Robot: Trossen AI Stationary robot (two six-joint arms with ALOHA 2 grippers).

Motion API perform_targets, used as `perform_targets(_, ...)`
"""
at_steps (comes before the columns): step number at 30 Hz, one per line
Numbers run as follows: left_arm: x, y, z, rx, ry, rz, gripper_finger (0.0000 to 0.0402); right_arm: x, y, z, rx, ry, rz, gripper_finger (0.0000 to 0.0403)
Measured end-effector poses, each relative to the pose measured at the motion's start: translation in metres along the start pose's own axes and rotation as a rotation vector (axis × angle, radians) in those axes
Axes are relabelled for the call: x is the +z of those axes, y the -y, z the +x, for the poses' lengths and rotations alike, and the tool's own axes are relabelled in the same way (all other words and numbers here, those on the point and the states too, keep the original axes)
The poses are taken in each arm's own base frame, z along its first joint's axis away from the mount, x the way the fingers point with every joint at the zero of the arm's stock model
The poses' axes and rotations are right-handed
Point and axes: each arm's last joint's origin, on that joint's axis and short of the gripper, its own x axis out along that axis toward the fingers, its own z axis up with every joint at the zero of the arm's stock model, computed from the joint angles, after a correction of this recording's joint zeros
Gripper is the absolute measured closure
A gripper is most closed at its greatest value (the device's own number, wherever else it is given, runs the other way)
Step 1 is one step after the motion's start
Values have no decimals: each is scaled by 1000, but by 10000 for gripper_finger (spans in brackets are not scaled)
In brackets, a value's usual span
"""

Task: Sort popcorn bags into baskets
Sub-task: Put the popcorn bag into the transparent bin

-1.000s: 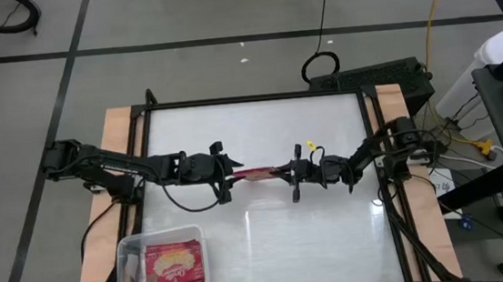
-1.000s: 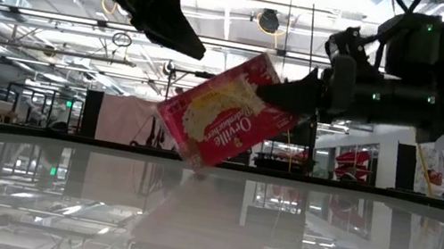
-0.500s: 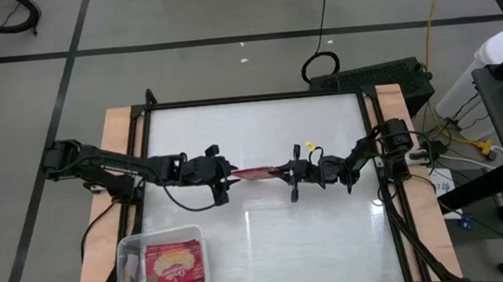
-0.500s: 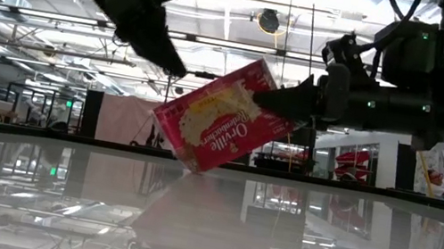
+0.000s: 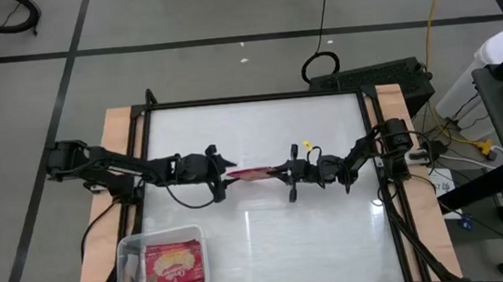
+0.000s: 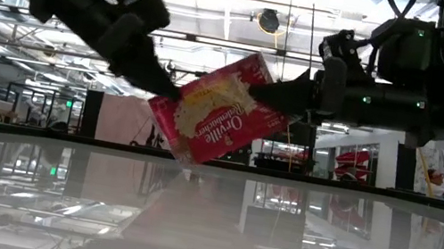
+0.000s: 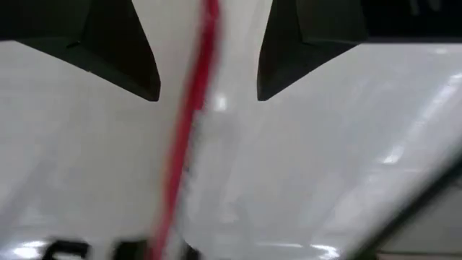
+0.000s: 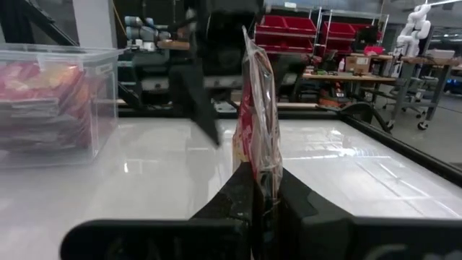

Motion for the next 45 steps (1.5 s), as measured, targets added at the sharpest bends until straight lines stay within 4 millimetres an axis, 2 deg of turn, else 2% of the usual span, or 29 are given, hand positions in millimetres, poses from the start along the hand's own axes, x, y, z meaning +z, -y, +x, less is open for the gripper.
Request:
perform_targets(3, -3, 0, 4, -75, 22, 2, 182, 2, 0, 3, -2, 14, -2, 392)
perform_targets(6, -7, 0, 8, -77, 4, 26, 212, 3, 1, 5, -7, 18, -7, 392)
perform_targets(15, -5, 1, 10, -113, 45, 102, 372, 3, 2, 5, 0, 20, -1, 392)
perform_targets(16, -5, 1, 10, -114, 45, 102, 381, 3, 2, 5, 6, 20, -1, 392)
perform_targets(24, -4, 3, 7, -126, 42, 90, 376, 3, 2, 5, 11, 21, 23, 376)
perform_targets(31, 6, 3, -15, -138, 22, 59, 382, 3, 4, 4, -47, 19, 95, 294)
perform_targets(34, 11, 2, -31, -141, -2, 42, 382, 5, 5, -1, -69, 3, 93, 259)
perform_targets(38, 28, 1, -57, -152, -80, 20, 382, 6, 8, -11, -75, -36, 74, 228)
perform_targets(45, 72, 7, -107, -194, -199, -45, 382, 6, 12, -38, -75, -89, 62, 219)
